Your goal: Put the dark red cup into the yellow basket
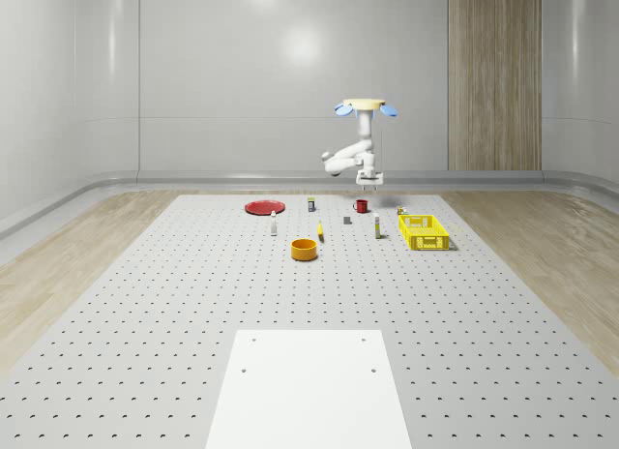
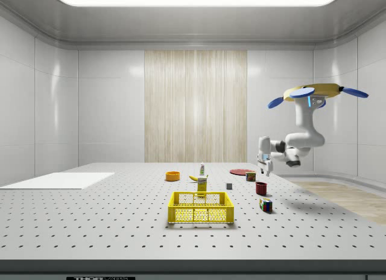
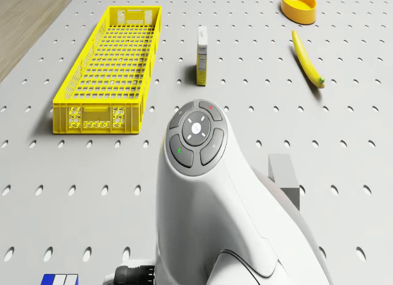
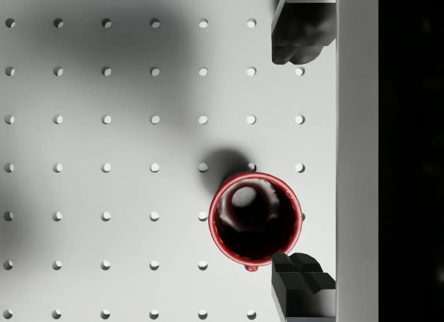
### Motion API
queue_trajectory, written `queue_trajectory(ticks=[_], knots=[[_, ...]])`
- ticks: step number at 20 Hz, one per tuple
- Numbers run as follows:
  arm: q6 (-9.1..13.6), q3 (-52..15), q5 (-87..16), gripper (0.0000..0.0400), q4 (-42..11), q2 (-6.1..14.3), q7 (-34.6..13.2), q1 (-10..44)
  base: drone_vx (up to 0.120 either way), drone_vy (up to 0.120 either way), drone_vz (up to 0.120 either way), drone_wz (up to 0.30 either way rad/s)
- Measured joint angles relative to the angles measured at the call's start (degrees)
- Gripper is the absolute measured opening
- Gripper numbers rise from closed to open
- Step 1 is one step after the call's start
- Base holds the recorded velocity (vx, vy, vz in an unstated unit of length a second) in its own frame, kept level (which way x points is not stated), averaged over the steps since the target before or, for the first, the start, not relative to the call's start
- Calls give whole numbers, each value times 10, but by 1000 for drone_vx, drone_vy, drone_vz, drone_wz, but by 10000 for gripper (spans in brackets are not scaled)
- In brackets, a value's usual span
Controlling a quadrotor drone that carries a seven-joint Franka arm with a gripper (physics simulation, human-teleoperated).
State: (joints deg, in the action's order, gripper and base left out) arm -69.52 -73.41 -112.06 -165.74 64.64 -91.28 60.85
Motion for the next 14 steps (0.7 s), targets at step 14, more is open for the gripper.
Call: queue_trajectory(ticks=[14], knots=[[-36,-13,21,400,3,40,-14,15,20,-14,-80,0]])
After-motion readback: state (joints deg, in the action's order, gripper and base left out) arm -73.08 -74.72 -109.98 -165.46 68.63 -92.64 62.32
